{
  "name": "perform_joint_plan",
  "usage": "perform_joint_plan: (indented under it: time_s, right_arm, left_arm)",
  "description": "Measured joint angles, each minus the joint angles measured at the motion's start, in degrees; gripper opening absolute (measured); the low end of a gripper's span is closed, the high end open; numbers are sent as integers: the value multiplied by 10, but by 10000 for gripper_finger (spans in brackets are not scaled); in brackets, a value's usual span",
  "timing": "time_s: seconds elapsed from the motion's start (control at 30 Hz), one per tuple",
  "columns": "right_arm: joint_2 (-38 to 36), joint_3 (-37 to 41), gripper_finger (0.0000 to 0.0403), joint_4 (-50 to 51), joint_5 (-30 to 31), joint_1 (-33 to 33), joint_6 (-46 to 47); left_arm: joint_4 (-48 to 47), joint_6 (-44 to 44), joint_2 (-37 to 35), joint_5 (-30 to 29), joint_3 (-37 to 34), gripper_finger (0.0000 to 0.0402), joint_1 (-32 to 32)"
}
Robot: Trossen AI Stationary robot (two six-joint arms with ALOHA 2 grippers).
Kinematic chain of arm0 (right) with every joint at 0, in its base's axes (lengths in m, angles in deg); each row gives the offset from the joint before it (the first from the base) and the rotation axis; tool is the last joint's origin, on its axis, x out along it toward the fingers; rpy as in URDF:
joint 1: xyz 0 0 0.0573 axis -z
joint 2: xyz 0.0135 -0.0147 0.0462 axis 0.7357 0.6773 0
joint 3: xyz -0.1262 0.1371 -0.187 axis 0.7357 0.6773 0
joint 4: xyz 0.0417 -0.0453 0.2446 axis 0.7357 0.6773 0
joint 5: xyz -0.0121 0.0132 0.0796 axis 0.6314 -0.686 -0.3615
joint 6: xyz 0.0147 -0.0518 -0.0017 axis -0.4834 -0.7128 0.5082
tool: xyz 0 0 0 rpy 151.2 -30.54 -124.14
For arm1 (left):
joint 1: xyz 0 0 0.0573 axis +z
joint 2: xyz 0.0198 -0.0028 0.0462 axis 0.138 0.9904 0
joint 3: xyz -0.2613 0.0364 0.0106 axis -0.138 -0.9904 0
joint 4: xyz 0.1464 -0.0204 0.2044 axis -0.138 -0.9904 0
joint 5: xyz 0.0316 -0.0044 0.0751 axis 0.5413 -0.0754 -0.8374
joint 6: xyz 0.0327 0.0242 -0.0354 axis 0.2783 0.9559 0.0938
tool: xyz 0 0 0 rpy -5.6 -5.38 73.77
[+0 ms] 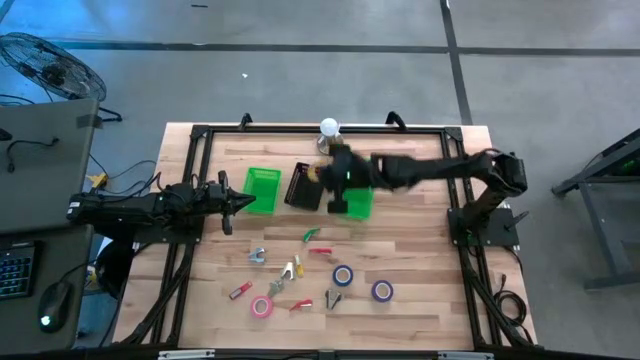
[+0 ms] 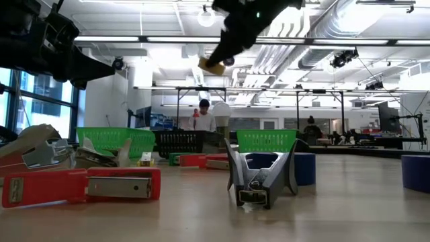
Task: Pick and place Stapler, Stapler remover, tape
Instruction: Put the yellow tape into the black bin
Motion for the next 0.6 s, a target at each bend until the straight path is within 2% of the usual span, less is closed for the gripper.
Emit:
perform_joint_plan:
  time_s: [0.07, 0.13, 0.37, 0.6]
  right_arm:
    - [6, 3, 31, 1, -59, 33, 27]
    - [20, 5, 31, -4, -88, 53, 35]
    - [103, 6, 31, -52, -125, 61, 26]
    - [142, 6, 34, -58, -142, 62, 37]
  left_arm:
    - [-1, 0, 0, 0, 0, 1, 0]
    - [-1, 0, 0, 0, 0, 1, 0]
    - [-1, 0, 0, 0, 0, 1, 0]
    - [-2, 0, 0, 0, 0, 1, 0]
